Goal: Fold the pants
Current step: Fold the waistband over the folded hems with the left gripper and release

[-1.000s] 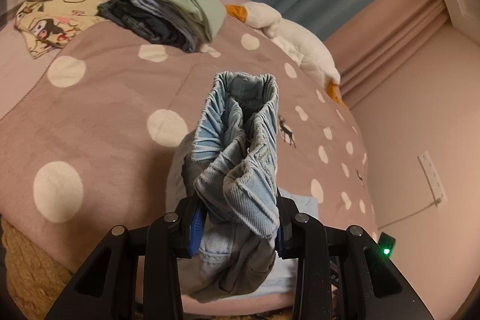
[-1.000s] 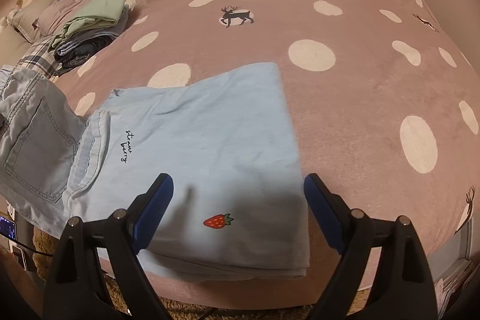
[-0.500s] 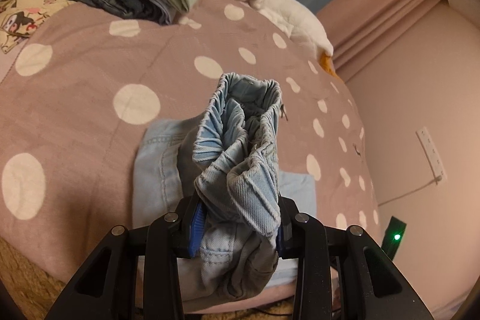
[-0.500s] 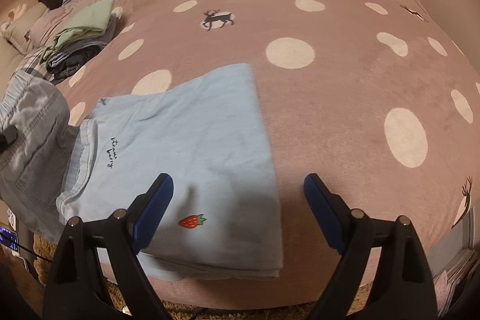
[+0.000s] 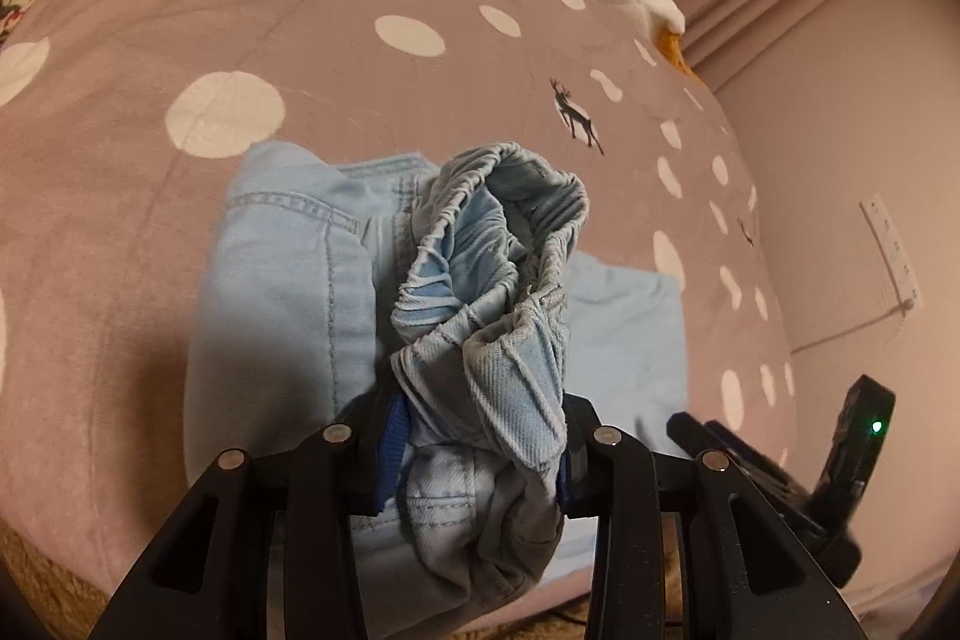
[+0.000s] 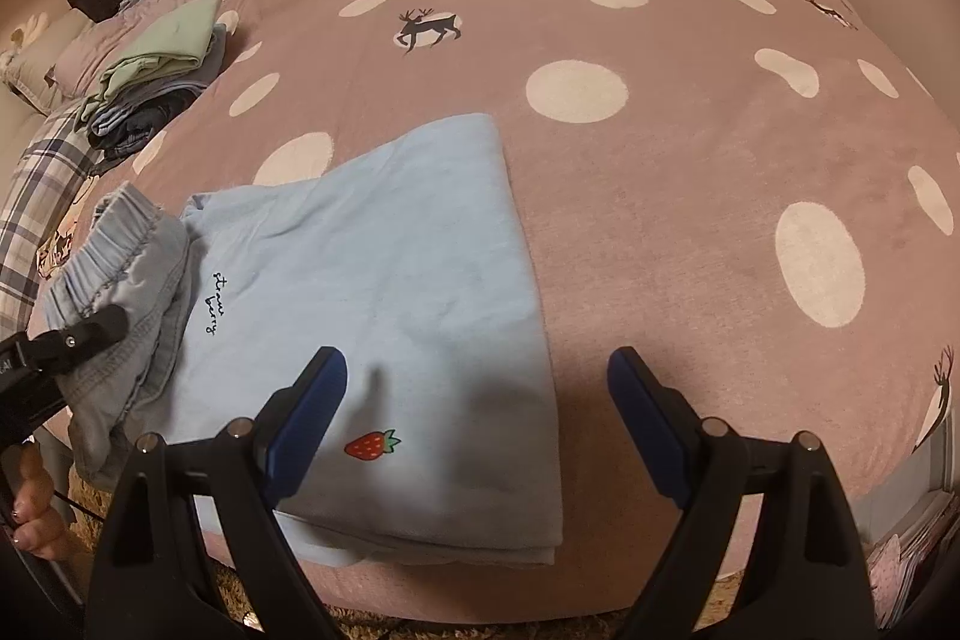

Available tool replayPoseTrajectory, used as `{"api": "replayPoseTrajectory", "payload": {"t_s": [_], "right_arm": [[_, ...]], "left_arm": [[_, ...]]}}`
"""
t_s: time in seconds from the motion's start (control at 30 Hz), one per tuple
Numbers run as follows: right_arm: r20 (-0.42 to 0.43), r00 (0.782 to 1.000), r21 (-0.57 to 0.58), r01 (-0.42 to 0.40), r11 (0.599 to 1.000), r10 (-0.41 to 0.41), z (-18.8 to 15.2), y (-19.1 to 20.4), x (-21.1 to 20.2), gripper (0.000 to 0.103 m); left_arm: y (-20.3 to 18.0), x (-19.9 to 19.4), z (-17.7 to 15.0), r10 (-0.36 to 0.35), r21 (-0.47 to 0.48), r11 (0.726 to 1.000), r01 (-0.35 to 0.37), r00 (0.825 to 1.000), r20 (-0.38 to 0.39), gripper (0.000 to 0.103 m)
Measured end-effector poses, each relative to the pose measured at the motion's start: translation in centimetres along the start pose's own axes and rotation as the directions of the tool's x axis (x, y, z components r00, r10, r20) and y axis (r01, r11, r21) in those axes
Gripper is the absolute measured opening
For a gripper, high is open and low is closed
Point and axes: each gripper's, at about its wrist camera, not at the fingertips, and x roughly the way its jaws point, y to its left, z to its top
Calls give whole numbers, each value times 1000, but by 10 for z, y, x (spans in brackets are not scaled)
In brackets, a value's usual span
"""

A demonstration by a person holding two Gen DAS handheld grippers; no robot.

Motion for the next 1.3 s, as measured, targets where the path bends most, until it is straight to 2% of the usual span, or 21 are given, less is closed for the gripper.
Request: {"api": "replayPoseTrajectory", "payload": {"t_s": [0.1, 0.17, 0.27, 0.33, 0.4, 0.5, 0.57, 0.7, 0.77, 0.87, 1.03, 1.17, 1.3], "right_arm": [[-7, 1000, -5, 1, 1000, -1, -1, 3, 1, 90], [-7, 1000, -11, -2, 1000, 1, -1, 4, 1, 90], [1, 1000, -24, 6, 1000, -6, 1, 6, -2, 90], [9, 1000, -26, 9, 1000, -8, 2, 8, -5, 90], [19, 1000, -23, 10, 1000, -9, 4, 9, -7, 90], [23, 1000, -28, 8, 1000, -8, 5, 13, -10, 90], [27, 1000, -34, 6, 999, -5, 7, 18, -10, 90], [35, 999, -35, -25, 999, 27, 11, 29, -12, 98], [40, 998, -34, -53, 998, 54, 14, 38, -13, 102], [34, 994, -44, -105, 993, 107, 20, 54, -14, 102], [5, 979, -91, -201, 975, 202, 26, 90, -12, 103], [-52, 973, -126, -229, 965, 225, 26, 114, 6, 102], [-106, 965, -114, -253, 961, 242, 23, 126, 26, 102]], "left_arm": [[2, -4, 0, -17, -13, 1000, 17, 1000, 7, 38], [3, -8, 1, -41, -13, 999, 41, 999, 9, 46], [2, -18, 1, -119, -19, 993, 119, 993, 0, 58], [4, -26, 2, -192, -52, 980, 192, 981, -6, 59], [4, -36, 2, -213, -60, 975, 213, 977, 2, 64], [7, -61, 2, -188, -27, 981, 191, 979, 81, 73], [12, -75, 2, -154, -16, 987, 157, 980, 130, 83], [34, -100, -1, -36, -21, 999, 42, 976, 213, 85], [48, -105, -1, 5, -55, 998, 7, 975, 222, 85], [73, -109, -4, 23, -116, 993, 3, 975, 221, 85], [91, -110, -6, 70, -170, 985, -32, 972, 225, 85], [99, -112, -9, 74, -189, 982, -31, 972, 223, 85], [104, -113, -12, 71, -193, 981, -28, 972, 222, 85]]}}
